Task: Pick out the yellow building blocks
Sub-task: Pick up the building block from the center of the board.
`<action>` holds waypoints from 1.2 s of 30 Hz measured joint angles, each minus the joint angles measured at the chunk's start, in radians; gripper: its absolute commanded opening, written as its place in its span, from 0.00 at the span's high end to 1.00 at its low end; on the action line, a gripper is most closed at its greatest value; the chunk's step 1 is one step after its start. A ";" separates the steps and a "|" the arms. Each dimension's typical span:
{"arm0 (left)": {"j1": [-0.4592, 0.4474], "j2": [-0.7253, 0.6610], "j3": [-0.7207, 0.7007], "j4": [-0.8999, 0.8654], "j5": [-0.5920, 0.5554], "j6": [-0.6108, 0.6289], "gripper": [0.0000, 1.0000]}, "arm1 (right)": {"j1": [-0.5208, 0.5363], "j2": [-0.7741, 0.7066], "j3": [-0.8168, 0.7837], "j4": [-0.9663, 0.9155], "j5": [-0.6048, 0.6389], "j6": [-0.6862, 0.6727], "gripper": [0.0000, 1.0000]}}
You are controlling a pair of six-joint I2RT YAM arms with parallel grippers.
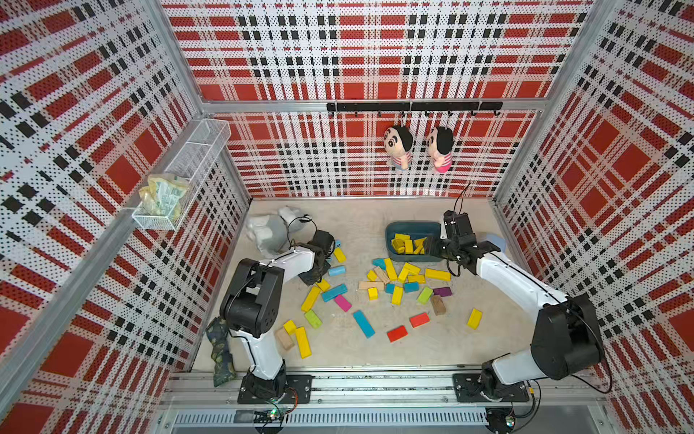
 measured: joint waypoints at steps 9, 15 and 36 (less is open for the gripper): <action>-0.023 -0.243 -0.002 0.047 -0.061 -0.002 1.00 | 0.132 -0.015 0.000 0.024 -0.014 -0.056 0.44; -0.100 -0.346 -0.058 0.188 -0.022 0.000 1.00 | 0.318 -0.005 0.000 0.193 -0.191 -0.111 0.43; -0.214 -0.391 -0.188 0.472 0.130 0.012 1.00 | 0.395 0.233 0.139 0.316 -0.421 -0.054 0.47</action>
